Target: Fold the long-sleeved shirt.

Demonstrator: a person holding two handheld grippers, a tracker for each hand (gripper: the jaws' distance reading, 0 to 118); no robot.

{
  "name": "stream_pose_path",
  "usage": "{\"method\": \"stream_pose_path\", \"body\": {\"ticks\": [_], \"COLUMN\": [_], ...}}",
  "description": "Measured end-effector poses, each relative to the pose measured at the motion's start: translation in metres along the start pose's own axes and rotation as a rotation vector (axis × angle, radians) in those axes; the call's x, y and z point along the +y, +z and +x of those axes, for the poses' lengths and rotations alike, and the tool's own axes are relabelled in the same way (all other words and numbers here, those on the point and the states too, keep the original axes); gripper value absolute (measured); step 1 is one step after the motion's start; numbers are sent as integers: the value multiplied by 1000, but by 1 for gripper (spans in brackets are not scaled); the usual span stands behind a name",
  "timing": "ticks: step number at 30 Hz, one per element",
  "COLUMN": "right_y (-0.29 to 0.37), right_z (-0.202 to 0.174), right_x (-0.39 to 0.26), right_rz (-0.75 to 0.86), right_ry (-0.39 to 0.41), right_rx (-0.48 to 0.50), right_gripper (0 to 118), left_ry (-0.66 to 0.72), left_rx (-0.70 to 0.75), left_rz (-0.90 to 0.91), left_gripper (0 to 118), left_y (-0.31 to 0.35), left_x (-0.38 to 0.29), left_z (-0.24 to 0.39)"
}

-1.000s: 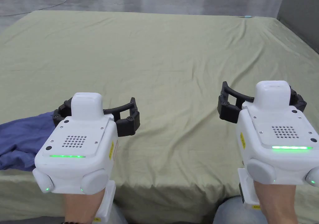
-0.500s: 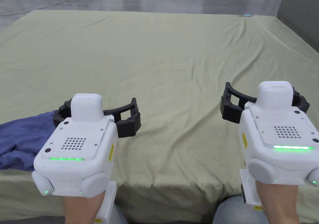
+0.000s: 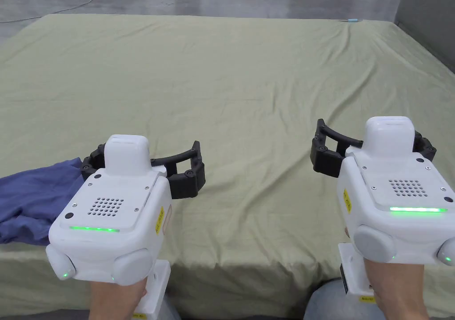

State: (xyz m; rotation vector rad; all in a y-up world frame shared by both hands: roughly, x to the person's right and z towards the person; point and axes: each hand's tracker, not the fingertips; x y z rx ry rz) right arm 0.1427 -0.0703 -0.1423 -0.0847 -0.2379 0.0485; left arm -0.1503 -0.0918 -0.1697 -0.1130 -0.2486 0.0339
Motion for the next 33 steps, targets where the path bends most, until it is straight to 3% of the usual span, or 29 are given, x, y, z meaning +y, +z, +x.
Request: {"method": "stream_pose_path", "body": {"ticks": [2,5,7,12,15,19,22,27,33], "right_y": [-3,-10,-11,-15,-14,-12,-12,-10,-6], "right_z": [-3,-13,-16,-11,-15,-28,-26,-25,-15], "right_x": [4,13,20,29,29,27,24,25,22], "right_rz": [-23,-186,-295,-395,-360,-332,-321,-288,-289], "right_ry": [-26,-78,-84,-237,-195,-47,-89,-102,-130], "right_rx": [13,-107,-134,-26,-55,-136,-48,-106,-35], "right_gripper": [102,102,102,103,103,103,103,103,103], "left_ry": [4,-25,-39,-39,-47,-44,-48,-54,-41], "left_rx": [-1,12,31,26,35,31,31,34,46], "left_rz": [1,-27,-33,-42,-49,-54,-57,-61,-59], "left_gripper": [118,118,118,118,118,118,118,118,118], "left_y": [0,-4,-5,-5,-5,-6,-7,-7,-7], "left_x": [0,1,1,0,-1,-2,-3,-4,-5], "left_z": [0,2,3,2,2,2,3,3,0]}}
